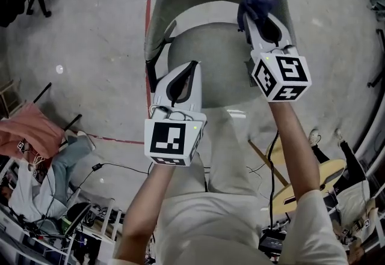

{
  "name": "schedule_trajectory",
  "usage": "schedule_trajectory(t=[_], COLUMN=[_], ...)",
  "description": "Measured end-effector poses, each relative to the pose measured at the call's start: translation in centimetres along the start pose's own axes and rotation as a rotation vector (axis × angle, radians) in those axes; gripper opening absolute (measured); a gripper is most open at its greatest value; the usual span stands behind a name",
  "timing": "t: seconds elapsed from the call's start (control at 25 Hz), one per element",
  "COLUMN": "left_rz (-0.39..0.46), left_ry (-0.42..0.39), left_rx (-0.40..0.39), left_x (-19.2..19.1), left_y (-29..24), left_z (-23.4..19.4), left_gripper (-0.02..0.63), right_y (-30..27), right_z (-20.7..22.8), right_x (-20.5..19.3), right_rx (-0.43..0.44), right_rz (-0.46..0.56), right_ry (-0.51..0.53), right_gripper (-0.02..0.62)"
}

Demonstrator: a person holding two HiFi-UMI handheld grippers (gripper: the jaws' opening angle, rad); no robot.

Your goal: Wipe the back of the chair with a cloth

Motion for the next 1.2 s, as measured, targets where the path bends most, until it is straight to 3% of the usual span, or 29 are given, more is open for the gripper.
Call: schedule_trajectory(t=[0.2, 0.76, 1.2], left_rz=[0.007, 0.031, 0.034], left_ry=[0.014, 0.068, 0.096], left_rx=[0.021, 0.111, 0.152], left_x=[-0.6, -2.5, -3.6], left_y=[1.2, 5.6, 6.2], left_z=[-1.2, -5.7, -6.8], left_gripper=[0.002, 0.002, 0.002], right_y=[-0.3, -1.6, -4.1], right_z=[-4.7, -14.9, -17.2], right_x=[-1.1, -4.9, -6.9], right_rx=[0.134, 0.363, 0.433], right_rz=[-0.006, -0.052, -0.069], right_ry=[0.094, 0.226, 0.276], right_gripper=[0.081, 0.083, 0.081])
Point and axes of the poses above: the fingertips, and each gripper's own axes: y backward along the fingers, z to its right, x out of its top, the point moved 10 cm from there along y, backward along the fingers, and after that the axes turned 15 degrees about -x, right-handed, at the moved point
